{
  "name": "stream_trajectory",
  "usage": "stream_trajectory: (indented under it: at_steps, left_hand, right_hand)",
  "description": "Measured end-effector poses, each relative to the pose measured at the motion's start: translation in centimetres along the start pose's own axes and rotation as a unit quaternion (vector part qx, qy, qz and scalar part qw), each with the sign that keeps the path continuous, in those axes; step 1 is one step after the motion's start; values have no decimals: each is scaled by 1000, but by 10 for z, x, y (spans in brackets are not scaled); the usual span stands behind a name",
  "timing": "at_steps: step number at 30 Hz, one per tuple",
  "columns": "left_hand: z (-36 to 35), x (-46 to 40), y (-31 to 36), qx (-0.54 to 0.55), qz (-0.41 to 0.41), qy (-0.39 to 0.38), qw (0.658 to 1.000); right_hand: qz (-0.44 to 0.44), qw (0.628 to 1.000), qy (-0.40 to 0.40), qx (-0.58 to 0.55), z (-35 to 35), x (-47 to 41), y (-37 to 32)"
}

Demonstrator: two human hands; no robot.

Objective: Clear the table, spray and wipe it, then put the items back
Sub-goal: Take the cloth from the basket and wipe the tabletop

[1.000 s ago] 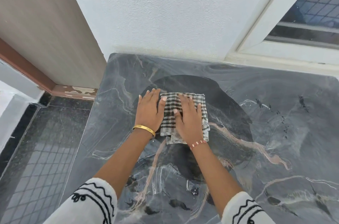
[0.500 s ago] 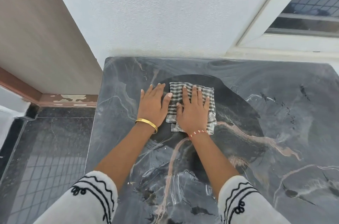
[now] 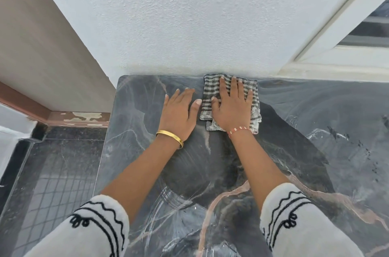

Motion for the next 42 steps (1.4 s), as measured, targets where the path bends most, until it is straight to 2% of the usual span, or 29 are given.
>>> stream_trajectory:
  at_steps: [8,12,16,21,25,29,38,42]
  left_hand:
    - [24,15,-32,27,31,36,998]
    - [49,24,-53,52,48,68,995]
    - [74,40,-80,51,84,72,993]
    - [114,74,-122,37,128,122,983]
    - [131,94,-131,44,141,147,978]
    - [129,102,-119,56,145,161,975]
    - [117,107,-83,42,130,115,984]
    - [117,120,-87,6,126,93,988]
  right_hand:
    - [-161,987,11,-10,-2,-6,-30]
    - [-177,984,-3,-7,-7,-4,-68]
    - [-97,995,-2,-22,-19,8,-135]
    - [46,998,-18,-27,-28,18,-222]
    - [155,987,-29,-7,-26,25,-231]
    - [277,960,-42,-5,-25,58,-222]
    - [333,941,-59,22,-25,176,-170]
    - [332,940,-71,24,-22,181,-167]
Point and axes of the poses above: each hand's wrist, its own x-axis away from the middle knuckle, its own z-axis out of the back of the hand, y = z × x, the point moved 2 cm from there along -x, towards the middle knuckle, and after that the axes turned 4 degrees about -z, right-handed, at the moved point
